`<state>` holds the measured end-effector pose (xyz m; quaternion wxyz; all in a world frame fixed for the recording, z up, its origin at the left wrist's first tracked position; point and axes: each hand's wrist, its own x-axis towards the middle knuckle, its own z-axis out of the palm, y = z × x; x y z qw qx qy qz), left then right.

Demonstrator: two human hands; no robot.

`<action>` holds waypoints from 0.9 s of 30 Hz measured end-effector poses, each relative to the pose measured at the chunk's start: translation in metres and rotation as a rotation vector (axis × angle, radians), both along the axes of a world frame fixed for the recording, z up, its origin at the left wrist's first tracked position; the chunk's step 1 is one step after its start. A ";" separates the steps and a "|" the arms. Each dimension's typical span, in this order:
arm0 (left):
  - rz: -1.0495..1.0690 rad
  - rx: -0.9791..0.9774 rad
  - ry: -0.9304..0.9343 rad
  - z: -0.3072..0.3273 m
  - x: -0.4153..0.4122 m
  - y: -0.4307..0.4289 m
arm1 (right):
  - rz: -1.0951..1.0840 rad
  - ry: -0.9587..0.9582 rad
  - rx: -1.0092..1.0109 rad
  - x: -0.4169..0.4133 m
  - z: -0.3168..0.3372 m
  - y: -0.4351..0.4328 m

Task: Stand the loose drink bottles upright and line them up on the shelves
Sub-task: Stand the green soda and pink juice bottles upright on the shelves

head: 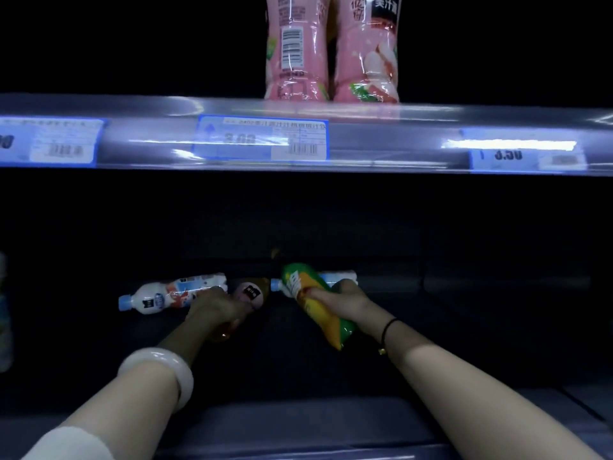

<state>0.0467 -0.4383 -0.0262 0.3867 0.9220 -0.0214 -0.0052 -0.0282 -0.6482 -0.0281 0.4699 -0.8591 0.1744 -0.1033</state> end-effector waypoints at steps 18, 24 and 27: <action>-0.487 -0.754 0.032 -0.007 -0.097 -0.089 | -0.136 -0.493 0.346 -0.121 0.013 -0.074; -0.597 -0.625 -0.023 -0.010 -0.140 -0.184 | -0.314 -0.481 0.150 -0.173 0.012 -0.150; -0.617 -0.603 -0.026 -0.009 -0.166 -0.230 | -0.370 -0.510 0.154 -0.194 0.011 -0.185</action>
